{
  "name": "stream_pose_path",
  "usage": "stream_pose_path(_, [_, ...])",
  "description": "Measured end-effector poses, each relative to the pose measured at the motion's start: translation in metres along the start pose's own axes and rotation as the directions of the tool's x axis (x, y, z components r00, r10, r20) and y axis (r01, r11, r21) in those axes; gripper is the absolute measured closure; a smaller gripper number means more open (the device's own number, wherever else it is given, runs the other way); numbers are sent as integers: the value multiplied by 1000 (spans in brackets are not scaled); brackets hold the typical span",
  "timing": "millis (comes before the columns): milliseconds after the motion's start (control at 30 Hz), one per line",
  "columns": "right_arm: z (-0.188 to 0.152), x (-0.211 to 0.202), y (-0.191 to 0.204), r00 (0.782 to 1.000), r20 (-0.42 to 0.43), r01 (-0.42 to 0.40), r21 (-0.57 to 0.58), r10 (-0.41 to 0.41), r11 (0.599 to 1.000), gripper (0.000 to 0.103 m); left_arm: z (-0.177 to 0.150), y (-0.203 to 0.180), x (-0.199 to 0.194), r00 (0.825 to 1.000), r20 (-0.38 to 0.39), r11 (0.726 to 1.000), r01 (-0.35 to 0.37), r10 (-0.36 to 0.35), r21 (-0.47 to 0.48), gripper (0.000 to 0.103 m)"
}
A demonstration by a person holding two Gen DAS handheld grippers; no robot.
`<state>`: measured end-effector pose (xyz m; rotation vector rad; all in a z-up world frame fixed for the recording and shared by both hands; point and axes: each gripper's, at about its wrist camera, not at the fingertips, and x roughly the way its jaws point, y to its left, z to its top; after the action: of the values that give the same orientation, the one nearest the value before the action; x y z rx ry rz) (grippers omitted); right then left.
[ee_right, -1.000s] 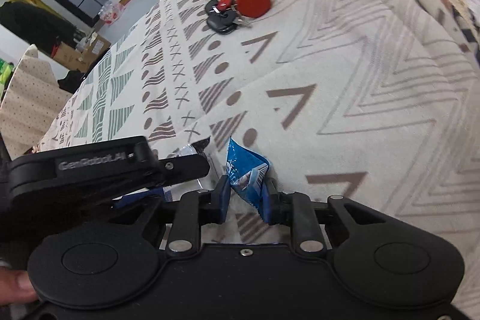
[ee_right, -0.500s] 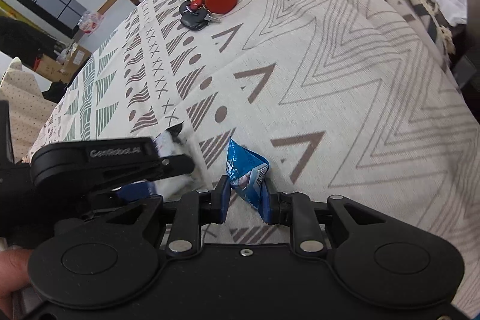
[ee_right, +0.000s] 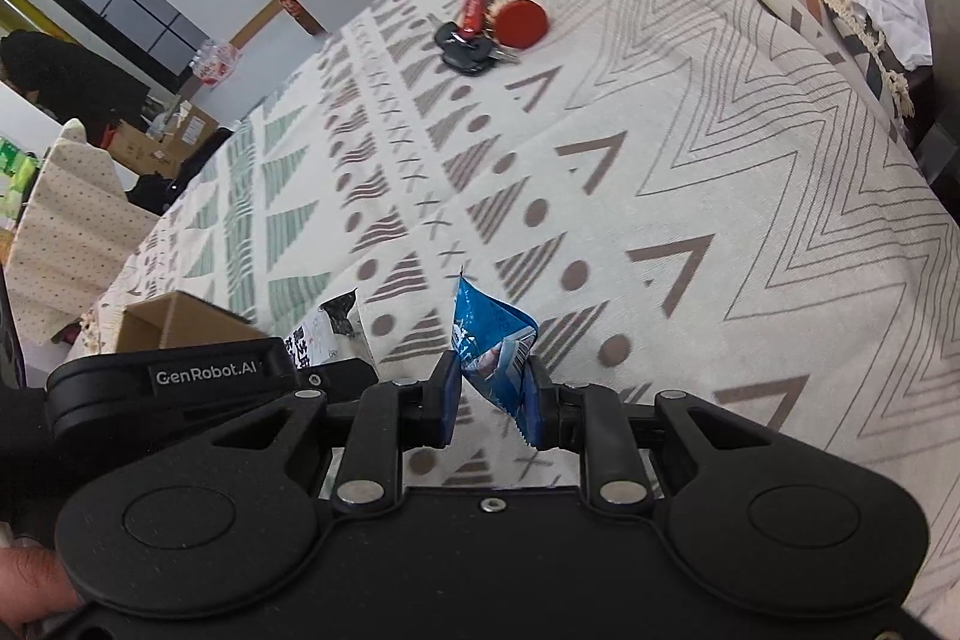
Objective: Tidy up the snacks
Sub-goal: 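Carry the white packet with the left tool while the right carries the blue candy to the box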
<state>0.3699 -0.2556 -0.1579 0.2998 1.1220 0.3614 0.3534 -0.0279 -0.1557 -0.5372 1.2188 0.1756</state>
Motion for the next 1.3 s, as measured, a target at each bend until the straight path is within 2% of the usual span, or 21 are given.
stream_pose_path(633, [-31, -38, 54, 997, 74, -26, -45, 30, 999, 81, -23, 44, -75, 997, 65, 999, 45, -46, 16, 58])
stream_pose_path(1300, [-48, -37, 126, 994, 72, -75, -121, 84, 990, 81, -14, 111, -124, 992, 112, 999, 54, -53, -7, 58])
